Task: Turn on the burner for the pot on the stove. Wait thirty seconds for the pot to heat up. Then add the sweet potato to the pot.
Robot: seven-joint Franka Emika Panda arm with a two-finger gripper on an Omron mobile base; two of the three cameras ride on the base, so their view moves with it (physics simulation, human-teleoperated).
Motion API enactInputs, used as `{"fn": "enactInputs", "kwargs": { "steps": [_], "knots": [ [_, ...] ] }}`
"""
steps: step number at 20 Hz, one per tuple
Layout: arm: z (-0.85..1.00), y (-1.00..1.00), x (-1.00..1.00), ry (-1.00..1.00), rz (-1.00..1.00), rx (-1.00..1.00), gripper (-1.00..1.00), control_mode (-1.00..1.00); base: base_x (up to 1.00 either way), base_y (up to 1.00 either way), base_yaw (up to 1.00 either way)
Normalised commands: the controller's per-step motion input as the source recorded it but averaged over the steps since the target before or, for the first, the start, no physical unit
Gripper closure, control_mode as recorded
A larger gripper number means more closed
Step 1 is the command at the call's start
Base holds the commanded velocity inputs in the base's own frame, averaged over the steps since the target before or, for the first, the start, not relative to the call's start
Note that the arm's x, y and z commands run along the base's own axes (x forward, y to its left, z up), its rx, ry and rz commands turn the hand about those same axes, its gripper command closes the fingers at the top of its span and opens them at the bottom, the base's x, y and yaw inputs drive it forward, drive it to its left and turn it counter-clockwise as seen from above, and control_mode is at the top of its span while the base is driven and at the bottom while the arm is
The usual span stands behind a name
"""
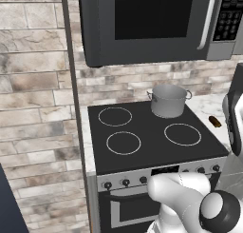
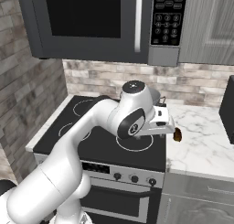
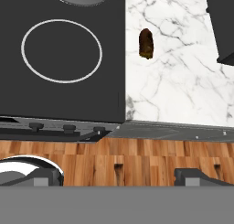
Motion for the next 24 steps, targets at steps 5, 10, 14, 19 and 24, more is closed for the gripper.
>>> {"fn": "enactInputs", "kwargs": {
  "steps": [5,10,14,19,24],
  "knots": [
    [0.0,0.0,0.0,0.0,0.0,0.0,-1.0,-1.0,0.0,0.0,0.0],
    [0.0,0.0,0.0,0.0,0.0,0.0,-1.0,-1.0,0.0,0.0,0.0],
    [0.0,0.0,0.0,0.0,0.0,0.0,-1.0,-1.0,0.0,0.0,0.0],
    [0.0,0.0,0.0,0.0,0.0,0.0,-1.0,-1.0,0.0,0.0,0.0],
    [0.0,0.0,0.0,0.0,0.0,0.0,-1.0,-1.0,0.0,0.0,0.0]
  ]
}}
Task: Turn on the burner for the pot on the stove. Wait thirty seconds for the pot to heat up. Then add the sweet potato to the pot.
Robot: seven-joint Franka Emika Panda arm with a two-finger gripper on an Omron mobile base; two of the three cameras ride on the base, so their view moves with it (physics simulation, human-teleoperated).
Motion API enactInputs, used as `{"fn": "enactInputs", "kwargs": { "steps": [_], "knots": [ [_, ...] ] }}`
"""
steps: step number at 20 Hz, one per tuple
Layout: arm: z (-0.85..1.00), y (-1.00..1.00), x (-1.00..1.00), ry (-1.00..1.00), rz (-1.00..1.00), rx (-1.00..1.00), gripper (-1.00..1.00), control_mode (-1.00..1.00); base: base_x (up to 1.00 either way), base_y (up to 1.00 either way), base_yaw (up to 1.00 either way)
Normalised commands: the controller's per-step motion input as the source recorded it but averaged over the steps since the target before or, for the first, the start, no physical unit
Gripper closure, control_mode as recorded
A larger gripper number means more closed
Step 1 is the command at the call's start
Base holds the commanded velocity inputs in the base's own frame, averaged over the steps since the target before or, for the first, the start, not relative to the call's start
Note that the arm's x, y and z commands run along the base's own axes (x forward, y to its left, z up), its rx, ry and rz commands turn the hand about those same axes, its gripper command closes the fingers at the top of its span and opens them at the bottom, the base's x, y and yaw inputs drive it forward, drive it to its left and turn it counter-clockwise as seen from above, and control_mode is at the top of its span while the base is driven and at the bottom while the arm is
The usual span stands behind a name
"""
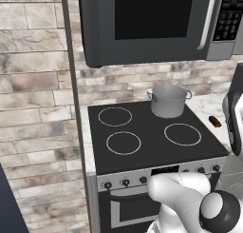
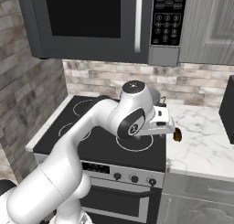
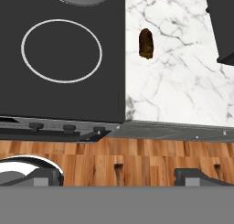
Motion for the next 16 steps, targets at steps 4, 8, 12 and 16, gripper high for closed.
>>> {"fn": "enactInputs", "kwargs": {
  "steps": [4,8,12,16],
  "knots": [
    [0.0,0.0,0.0,0.0,0.0,0.0,-1.0,-1.0,0.0,0.0,0.0],
    [0.0,0.0,0.0,0.0,0.0,0.0,-1.0,-1.0,0.0,0.0,0.0],
    [0.0,0.0,0.0,0.0,0.0,0.0,-1.0,-1.0,0.0,0.0,0.0],
    [0.0,0.0,0.0,0.0,0.0,0.0,-1.0,-1.0,0.0,0.0,0.0]
  ]
}}
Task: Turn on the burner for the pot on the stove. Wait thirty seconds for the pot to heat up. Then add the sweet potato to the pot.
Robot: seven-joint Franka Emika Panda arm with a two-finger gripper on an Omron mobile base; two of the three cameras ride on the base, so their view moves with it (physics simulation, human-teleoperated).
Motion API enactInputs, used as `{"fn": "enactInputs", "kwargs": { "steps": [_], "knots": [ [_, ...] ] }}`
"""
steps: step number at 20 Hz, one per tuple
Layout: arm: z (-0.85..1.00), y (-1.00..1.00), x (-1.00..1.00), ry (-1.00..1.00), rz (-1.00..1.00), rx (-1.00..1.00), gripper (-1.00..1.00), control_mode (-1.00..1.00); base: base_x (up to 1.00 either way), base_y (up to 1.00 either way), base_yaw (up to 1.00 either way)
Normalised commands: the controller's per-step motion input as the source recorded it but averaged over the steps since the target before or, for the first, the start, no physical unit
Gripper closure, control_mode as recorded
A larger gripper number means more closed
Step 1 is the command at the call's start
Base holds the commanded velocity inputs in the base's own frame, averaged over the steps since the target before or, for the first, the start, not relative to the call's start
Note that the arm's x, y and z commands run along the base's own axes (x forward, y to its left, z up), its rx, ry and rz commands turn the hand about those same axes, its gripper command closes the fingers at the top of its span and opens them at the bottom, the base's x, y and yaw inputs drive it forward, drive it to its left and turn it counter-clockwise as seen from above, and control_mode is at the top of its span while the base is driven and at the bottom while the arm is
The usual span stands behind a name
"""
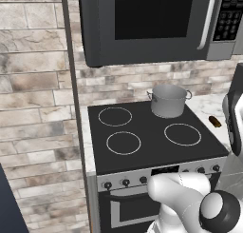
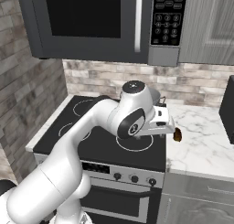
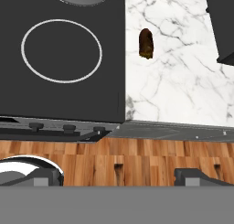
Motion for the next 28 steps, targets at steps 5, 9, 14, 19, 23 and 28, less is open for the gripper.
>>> {"fn": "enactInputs", "kwargs": {
  "steps": [5,9,14,19,23,28],
  "knots": [
    [0.0,0.0,0.0,0.0,0.0,0.0,-1.0,-1.0,0.0,0.0,0.0],
    [0.0,0.0,0.0,0.0,0.0,0.0,-1.0,-1.0,0.0,0.0,0.0],
    [0.0,0.0,0.0,0.0,0.0,0.0,-1.0,-1.0,0.0,0.0,0.0],
    [0.0,0.0,0.0,0.0,0.0,0.0,-1.0,-1.0,0.0,0.0,0.0],
    [0.0,0.0,0.0,0.0,0.0,0.0,-1.0,-1.0,0.0,0.0,0.0],
    [0.0,0.0,0.0,0.0,0.0,0.0,-1.0,-1.0,0.0,0.0,0.0]
  ]
}}
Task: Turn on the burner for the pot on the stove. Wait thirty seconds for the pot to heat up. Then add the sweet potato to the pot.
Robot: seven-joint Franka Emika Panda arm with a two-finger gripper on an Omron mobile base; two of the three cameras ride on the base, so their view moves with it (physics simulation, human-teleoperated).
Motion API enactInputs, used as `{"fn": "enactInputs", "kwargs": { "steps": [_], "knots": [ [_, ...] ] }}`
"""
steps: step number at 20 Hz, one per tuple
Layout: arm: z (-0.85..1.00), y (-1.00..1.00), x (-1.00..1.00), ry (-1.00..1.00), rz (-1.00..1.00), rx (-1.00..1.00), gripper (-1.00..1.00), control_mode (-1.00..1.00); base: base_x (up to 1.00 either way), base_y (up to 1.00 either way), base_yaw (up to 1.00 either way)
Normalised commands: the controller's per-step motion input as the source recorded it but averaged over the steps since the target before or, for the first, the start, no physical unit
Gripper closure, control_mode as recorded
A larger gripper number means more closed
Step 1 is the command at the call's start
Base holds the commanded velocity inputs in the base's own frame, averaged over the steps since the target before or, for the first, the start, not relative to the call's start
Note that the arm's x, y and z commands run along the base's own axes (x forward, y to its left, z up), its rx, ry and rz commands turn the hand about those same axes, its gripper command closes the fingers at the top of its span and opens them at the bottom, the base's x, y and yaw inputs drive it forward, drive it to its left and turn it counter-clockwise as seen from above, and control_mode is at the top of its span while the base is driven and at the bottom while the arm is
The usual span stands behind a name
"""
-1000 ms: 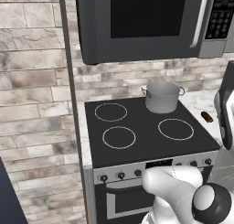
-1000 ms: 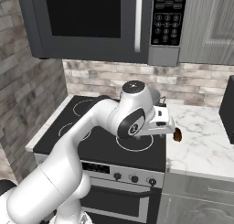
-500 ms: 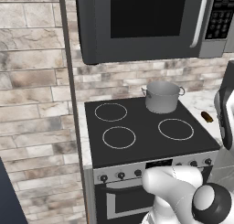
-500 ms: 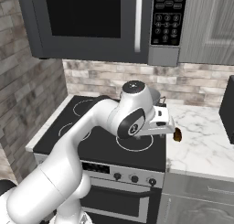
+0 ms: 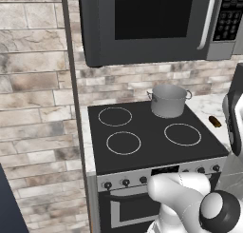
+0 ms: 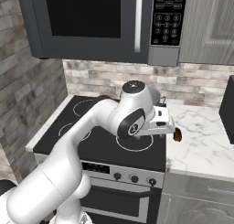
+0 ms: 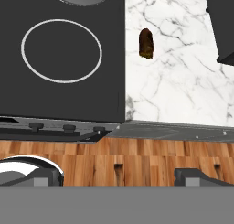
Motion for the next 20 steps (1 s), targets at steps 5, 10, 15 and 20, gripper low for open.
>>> {"fn": "enactInputs", "kwargs": {
  "steps": [5,10,15,20],
  "knots": [
    [0.0,0.0,0.0,0.0,0.0,0.0,-1.0,-1.0,0.0,0.0,0.0],
    [0.0,0.0,0.0,0.0,0.0,0.0,-1.0,-1.0,0.0,0.0,0.0],
    [0.0,0.0,0.0,0.0,0.0,0.0,-1.0,-1.0,0.0,0.0,0.0],
    [0.0,0.0,0.0,0.0,0.0,0.0,-1.0,-1.0,0.0,0.0,0.0]
  ]
}}
